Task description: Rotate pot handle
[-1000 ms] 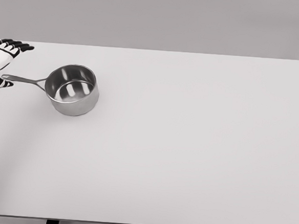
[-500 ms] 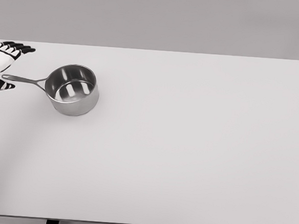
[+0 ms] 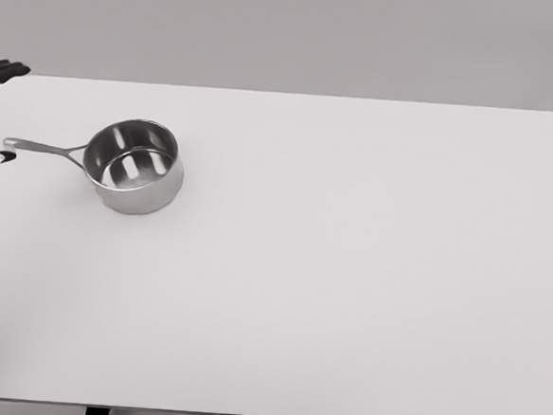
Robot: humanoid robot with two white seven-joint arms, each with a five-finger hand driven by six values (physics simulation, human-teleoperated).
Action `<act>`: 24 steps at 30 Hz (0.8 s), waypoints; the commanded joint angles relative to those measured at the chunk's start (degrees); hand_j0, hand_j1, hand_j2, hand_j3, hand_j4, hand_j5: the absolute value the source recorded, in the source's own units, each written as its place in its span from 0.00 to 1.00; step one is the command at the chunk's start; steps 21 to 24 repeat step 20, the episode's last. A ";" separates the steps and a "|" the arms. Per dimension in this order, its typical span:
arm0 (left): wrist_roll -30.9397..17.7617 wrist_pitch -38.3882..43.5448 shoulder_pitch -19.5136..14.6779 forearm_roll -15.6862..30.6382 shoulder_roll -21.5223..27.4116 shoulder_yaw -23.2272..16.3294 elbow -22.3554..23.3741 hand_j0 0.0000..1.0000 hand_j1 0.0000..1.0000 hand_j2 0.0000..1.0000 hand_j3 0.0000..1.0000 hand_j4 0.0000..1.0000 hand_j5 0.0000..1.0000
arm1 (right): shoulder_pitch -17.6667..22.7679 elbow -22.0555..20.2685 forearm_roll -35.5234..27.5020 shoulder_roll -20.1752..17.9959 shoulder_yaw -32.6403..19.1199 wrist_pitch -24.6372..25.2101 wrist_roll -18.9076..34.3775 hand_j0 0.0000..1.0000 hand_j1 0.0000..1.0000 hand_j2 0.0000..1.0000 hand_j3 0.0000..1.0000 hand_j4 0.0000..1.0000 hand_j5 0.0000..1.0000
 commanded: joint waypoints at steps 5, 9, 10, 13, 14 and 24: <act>-0.47 0.06 6.77 1.81 -0.75 0.81 -11.66 1.00 1.00 1.00 1.00 1.00 1.00 | 0.00 0.00 0.01 0.00 0.00 0.00 0.01 1.00 1.00 1.00 1.00 1.00 1.00; -0.64 0.06 9.76 1.64 -4.70 0.02 -15.26 1.00 1.00 1.00 1.00 1.00 1.00 | 0.00 0.00 0.01 0.00 0.00 0.00 0.01 1.00 1.00 1.00 1.00 1.00 1.00; -1.08 0.06 9.85 1.64 -5.14 -0.07 -16.23 1.00 1.00 1.00 1.00 1.00 1.00 | 0.00 0.00 0.01 0.00 0.00 0.00 0.01 1.00 1.00 1.00 1.00 1.00 1.00; -1.96 0.06 10.38 1.64 -5.23 -0.15 -17.11 1.00 1.00 1.00 1.00 1.00 1.00 | 0.00 0.00 0.01 0.00 0.00 -0.09 0.01 1.00 1.00 1.00 1.00 1.00 1.00; -1.96 0.06 10.29 1.64 -5.23 -0.42 -17.11 1.00 1.00 1.00 1.00 1.00 1.00 | 0.00 0.00 0.01 0.00 0.00 0.00 0.01 1.00 1.00 1.00 1.00 1.00 1.00; -2.05 0.06 10.29 1.64 -5.23 -0.33 -17.11 1.00 1.00 1.00 1.00 1.00 1.00 | 0.00 0.00 0.01 0.00 0.00 0.00 0.01 1.00 1.00 1.00 1.00 1.00 1.00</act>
